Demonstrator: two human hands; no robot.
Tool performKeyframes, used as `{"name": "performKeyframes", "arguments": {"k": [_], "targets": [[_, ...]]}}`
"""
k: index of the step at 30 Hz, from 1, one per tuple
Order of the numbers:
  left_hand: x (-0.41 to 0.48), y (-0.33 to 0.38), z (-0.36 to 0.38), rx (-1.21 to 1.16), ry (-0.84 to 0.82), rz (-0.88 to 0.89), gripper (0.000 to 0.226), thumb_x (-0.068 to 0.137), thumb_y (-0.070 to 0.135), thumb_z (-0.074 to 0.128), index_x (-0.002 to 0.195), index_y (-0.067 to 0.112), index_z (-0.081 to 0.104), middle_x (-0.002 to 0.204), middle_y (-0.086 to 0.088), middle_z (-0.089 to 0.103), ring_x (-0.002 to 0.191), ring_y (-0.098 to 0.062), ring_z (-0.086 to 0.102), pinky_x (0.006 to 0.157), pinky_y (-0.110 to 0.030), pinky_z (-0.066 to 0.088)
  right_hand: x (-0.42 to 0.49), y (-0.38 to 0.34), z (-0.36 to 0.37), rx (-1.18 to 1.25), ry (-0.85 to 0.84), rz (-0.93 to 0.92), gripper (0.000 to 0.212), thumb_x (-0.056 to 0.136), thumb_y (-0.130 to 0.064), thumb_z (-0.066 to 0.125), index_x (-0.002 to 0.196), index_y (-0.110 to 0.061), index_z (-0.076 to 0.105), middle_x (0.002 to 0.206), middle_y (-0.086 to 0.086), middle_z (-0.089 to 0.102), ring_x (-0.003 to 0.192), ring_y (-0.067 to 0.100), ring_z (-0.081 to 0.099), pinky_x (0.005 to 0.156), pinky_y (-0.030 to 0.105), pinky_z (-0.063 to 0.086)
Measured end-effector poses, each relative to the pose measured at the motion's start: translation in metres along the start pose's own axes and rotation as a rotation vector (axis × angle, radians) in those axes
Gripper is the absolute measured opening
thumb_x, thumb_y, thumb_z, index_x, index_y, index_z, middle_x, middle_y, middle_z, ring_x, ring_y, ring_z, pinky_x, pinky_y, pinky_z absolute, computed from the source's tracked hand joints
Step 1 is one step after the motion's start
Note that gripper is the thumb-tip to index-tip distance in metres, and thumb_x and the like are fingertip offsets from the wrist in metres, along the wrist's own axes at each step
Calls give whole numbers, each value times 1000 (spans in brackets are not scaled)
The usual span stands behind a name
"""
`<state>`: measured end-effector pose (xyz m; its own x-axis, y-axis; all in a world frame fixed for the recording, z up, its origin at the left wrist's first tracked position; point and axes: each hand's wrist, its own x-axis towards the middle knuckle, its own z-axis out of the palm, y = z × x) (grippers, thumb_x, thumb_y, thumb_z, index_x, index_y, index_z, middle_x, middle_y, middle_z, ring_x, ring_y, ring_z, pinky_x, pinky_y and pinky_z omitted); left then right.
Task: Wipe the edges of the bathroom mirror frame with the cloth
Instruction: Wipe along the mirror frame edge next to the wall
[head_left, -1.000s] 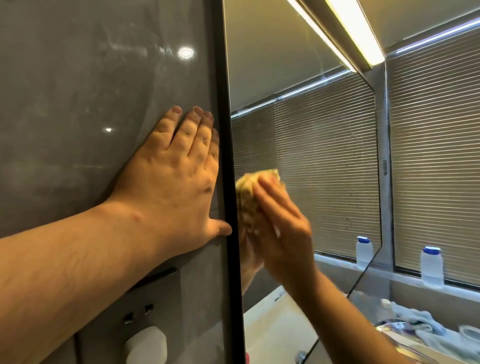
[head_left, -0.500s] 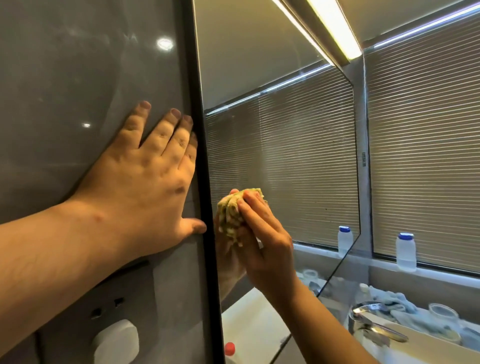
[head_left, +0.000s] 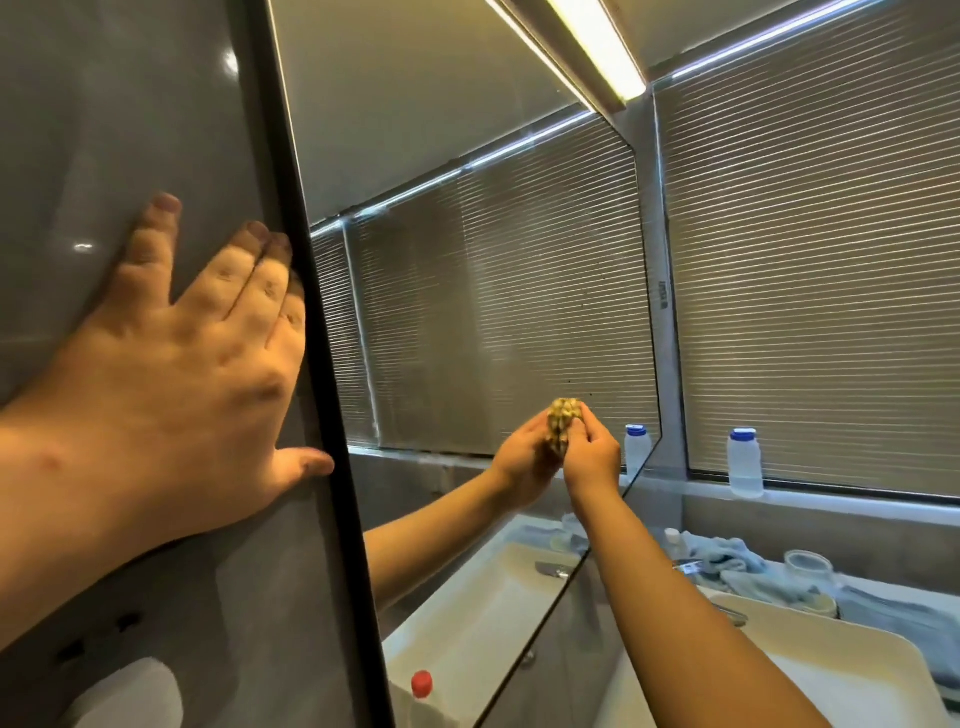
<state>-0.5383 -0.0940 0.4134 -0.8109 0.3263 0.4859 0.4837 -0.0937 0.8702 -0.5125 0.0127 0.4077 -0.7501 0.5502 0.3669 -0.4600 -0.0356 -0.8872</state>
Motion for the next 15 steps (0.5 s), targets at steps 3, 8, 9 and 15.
{"name": "performKeyframes", "arguments": {"k": [3,8,9,15], "targets": [[20,1,24,-316,-142,-185,32,104,12,36,118,10,64,112,-5,70,104,-15,65,91,-25,52,6,-1,1,11,20,40,37,102,-18,48,138,-13,55,139,6,58,129,24,53,109,41,44],[29,23,11,-440,-104,-51,37,103,11,34,135,2,51,133,-17,58,120,-25,57,99,-31,48,-3,-35,19,18,-26,-136,40,102,-18,48,141,-13,53,144,3,53,134,18,48,112,41,41],[30,32,6,-507,-110,0,39,103,9,33,138,0,47,135,-18,55,122,-26,56,101,-33,47,-4,-44,24,29,-48,-199,40,101,-17,48,141,-13,53,145,2,53,135,16,47,113,40,40],[34,93,-20,-841,-104,324,39,93,4,36,123,3,62,123,-17,65,112,-25,63,97,-34,51,-16,-106,55,122,-185,-525,37,99,-6,50,135,-8,58,145,7,52,136,12,45,116,29,34]]}}
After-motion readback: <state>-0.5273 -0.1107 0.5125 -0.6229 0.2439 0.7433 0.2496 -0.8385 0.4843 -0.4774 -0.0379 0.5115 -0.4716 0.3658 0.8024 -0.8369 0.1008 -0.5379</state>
